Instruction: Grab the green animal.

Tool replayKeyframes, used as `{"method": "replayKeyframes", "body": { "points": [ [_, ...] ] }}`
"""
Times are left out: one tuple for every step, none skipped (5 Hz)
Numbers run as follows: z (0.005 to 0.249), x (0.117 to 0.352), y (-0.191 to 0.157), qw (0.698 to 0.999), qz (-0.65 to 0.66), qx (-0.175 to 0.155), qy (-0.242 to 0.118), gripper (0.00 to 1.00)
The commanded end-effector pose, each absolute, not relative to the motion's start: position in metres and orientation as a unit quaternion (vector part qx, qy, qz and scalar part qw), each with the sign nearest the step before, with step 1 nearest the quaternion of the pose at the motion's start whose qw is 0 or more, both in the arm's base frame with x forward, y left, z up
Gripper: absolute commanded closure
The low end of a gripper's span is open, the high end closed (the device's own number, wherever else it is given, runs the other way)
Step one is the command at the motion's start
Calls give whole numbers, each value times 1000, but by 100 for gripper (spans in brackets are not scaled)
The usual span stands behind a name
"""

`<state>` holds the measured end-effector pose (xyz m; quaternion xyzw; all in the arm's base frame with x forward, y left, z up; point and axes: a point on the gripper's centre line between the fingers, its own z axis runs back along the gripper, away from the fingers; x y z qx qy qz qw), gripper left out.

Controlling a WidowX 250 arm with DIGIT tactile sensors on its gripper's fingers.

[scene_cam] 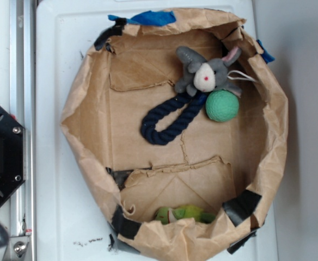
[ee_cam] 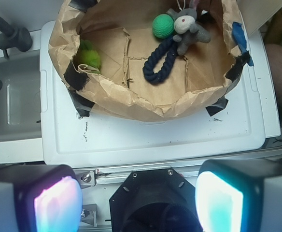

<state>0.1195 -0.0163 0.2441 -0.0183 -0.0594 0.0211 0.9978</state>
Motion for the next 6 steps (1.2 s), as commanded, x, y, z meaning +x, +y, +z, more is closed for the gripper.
{"method": "replayKeyframes", "body": {
  "points": [
    [244,120,-16,998,21,-18,-59,0],
    [238,153,-23,998,17,-16,-63,0],
    [230,183,-26,998,13,-25,-58,0],
    [212,214,-24,998,6,-24,-57,0],
    [185,237,-13,998,9,-22,-59,0],
    [156,240,-4,997,-18,-33,-68,0]
  ]
}}
